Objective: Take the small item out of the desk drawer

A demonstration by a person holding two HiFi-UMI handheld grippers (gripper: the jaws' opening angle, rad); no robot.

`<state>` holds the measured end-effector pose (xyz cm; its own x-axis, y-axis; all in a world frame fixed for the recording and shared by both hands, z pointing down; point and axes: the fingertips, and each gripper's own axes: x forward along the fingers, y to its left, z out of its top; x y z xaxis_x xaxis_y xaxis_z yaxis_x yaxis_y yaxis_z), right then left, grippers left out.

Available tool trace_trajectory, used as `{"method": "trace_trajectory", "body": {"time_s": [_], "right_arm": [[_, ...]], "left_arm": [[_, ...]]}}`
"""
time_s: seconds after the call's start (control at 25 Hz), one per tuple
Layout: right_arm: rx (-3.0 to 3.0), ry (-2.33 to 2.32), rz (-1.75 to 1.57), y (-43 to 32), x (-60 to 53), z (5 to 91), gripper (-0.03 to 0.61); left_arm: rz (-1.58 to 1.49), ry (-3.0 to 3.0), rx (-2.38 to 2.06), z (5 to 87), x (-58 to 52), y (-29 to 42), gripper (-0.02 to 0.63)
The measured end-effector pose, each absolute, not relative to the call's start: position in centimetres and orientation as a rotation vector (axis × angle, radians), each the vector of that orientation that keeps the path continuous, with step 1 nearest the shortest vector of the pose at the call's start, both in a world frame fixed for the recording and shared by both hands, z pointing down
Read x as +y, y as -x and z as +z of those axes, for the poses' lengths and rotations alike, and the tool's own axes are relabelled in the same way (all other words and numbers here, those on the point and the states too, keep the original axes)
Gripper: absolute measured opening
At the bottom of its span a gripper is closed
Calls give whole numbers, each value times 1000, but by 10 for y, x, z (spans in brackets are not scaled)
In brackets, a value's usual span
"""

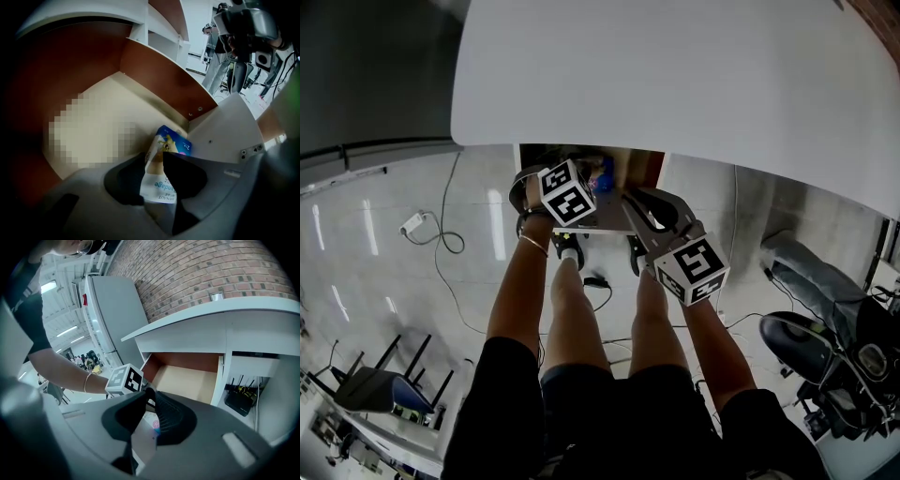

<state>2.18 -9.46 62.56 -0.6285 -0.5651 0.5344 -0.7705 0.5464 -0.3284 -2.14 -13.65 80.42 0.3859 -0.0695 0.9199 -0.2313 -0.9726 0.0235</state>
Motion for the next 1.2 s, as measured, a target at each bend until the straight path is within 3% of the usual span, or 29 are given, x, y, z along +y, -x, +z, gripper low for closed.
{"method": "trace_trajectory", "body": {"time_s": [0.84, 1.2], "right_arm": [[-2318, -945, 720, 2, -90, 665, 64], [-2211, -818, 527, 12, -99, 675, 70]], "left_arm": [[1546, -2514, -291, 783, -118, 24, 127], [1535, -2528, -241, 770, -114, 25, 130]]}}
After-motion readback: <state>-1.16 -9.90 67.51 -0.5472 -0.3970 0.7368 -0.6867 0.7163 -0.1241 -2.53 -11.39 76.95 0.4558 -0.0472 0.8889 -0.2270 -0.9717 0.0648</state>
